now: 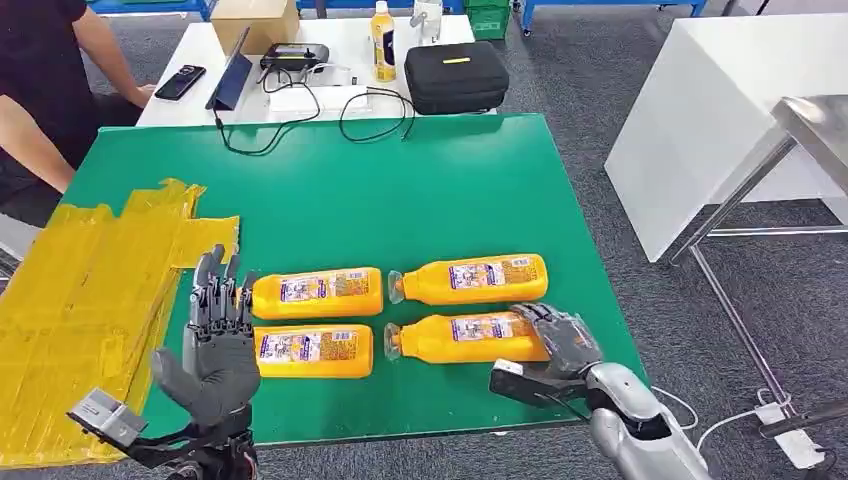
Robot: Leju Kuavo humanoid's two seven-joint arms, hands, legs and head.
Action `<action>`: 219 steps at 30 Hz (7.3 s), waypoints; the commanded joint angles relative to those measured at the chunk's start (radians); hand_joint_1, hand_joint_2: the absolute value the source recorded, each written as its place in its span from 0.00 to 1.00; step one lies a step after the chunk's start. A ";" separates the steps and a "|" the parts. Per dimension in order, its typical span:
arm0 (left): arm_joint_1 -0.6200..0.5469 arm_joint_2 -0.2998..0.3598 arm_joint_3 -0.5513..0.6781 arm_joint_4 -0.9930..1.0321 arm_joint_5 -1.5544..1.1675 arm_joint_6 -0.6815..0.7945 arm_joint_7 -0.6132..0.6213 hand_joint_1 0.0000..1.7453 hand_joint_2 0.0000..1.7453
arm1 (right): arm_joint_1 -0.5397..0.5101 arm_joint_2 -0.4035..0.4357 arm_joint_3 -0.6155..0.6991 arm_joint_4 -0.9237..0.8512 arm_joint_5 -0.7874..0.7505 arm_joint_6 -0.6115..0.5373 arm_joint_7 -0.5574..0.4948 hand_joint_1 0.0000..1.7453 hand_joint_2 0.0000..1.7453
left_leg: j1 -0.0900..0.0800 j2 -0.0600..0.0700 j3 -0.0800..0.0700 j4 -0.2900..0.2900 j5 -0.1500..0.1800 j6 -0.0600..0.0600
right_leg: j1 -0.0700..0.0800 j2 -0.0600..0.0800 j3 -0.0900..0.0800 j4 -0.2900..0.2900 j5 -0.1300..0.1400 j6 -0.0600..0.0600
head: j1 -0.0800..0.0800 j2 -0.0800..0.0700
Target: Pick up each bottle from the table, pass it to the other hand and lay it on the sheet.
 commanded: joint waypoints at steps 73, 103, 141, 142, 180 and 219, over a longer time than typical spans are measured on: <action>-0.019 -0.034 0.055 0.175 0.233 -0.172 0.043 0.00 1.00 | -0.120 0.596 0.342 0.249 -0.353 -0.107 -0.124 1.00 1.00 | 0.001 0.004 -0.008 -0.002 0.001 -0.001 | 0.001 0.002 -0.009 0.001 0.000 -0.001 | 0.000 0.000; -0.023 -0.034 0.050 0.160 0.174 -0.137 0.002 1.00 1.00 | -0.188 0.596 0.512 0.448 -0.447 -0.121 -0.146 1.00 1.00 | 0.001 0.000 -0.009 -0.002 0.002 -0.001 | 0.001 -0.003 -0.009 0.000 0.000 -0.001 | 0.000 0.000; 0.054 -0.034 0.215 -0.124 0.002 -0.097 0.002 1.00 1.00 | 0.039 0.546 0.280 0.023 -0.262 -0.185 -0.158 0.00 0.00 | 0.002 0.000 -0.010 -0.001 0.001 -0.001 | 0.001 -0.002 -0.010 0.001 -0.001 -0.001 | 0.000 0.000; 0.055 -0.034 0.231 -0.149 -0.004 -0.103 0.002 1.00 1.00 | 0.041 0.541 0.276 0.014 -0.257 -0.181 -0.157 0.00 0.00 | 0.003 0.000 -0.008 -0.001 0.000 -0.003 | 0.002 -0.002 -0.008 0.000 -0.002 -0.002 | 0.000 0.000; -0.248 0.356 0.515 0.524 -1.503 0.818 0.369 1.00 1.00 | -0.093 0.494 0.350 0.111 -0.371 -0.133 -0.180 0.00 0.00 | 0.002 0.001 -0.009 -0.002 0.004 -0.002 | 0.002 0.000 -0.010 0.002 0.000 -0.001 | 0.000 0.000; -0.278 0.463 0.365 0.708 -1.499 0.818 0.457 0.00 0.00 | -0.121 0.493 0.382 0.147 -0.409 -0.118 -0.171 0.00 0.00 | 0.004 0.001 -0.006 -0.004 0.003 -0.004 | 0.003 -0.002 -0.006 -0.001 0.000 -0.003 | 0.001 0.000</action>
